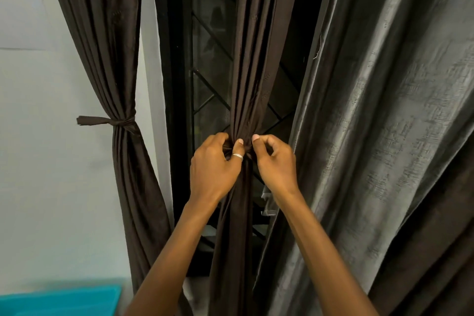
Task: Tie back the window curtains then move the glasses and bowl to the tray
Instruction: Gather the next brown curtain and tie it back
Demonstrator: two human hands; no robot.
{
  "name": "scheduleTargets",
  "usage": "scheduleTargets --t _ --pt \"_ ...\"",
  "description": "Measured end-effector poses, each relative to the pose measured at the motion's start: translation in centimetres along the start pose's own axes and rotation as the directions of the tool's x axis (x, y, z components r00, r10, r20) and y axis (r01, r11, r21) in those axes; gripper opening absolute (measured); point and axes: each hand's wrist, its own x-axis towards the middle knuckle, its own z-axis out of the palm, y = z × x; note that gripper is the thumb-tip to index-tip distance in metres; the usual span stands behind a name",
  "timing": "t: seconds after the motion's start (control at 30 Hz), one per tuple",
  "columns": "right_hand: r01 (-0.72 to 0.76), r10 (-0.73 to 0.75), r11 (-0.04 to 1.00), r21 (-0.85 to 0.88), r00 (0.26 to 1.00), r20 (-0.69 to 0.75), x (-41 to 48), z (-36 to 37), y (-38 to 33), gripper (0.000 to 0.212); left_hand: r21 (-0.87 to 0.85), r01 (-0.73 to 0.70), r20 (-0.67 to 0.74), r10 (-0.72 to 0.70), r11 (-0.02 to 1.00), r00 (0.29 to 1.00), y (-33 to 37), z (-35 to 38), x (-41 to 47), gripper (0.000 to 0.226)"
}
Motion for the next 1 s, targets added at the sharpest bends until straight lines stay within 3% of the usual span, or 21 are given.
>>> scheduleTargets --t 0.2,0.47,0.63,0.77,0.9,1.0 --pt "-0.061 0.061 0.997 0.038 0.998 -0.021 -0.8 1.3 0.4 0.021 -0.091 0.035 0.071 -0.028 0.995 0.997 -1.4 0.4 -0.6 0.054" --pt "-0.159 0.158 0.987 -0.021 0.987 -0.030 -2.2 2.0 1.6 0.039 -0.192 0.175 0.129 -0.152 0.966 0.980 -2.9 1.2 -2.8 0.055" --pt "-0.218 0.216 0.975 -0.037 0.976 -0.035 -3.8 0.9 2.7 0.047 -0.160 0.229 0.183 -0.200 0.960 0.963 -3.2 2.1 -4.8 0.045" --pt "-0.264 0.265 0.964 -0.006 0.964 0.011 -4.6 -0.3 3.8 0.046 -0.241 0.257 0.090 -0.243 0.936 0.966 -2.5 2.5 -6.5 0.052" --pt "-0.301 0.301 0.954 -0.012 0.951 0.071 -5.0 -2.7 5.6 0.031 -0.254 0.263 -0.046 -0.283 0.931 0.958 -1.4 2.9 -8.1 0.039" --pt "-0.307 0.308 0.951 -0.027 0.949 0.071 -5.5 -5.6 7.3 0.019 -0.249 0.263 -0.053 -0.284 0.932 0.957 0.2 4.1 -9.5 0.028"
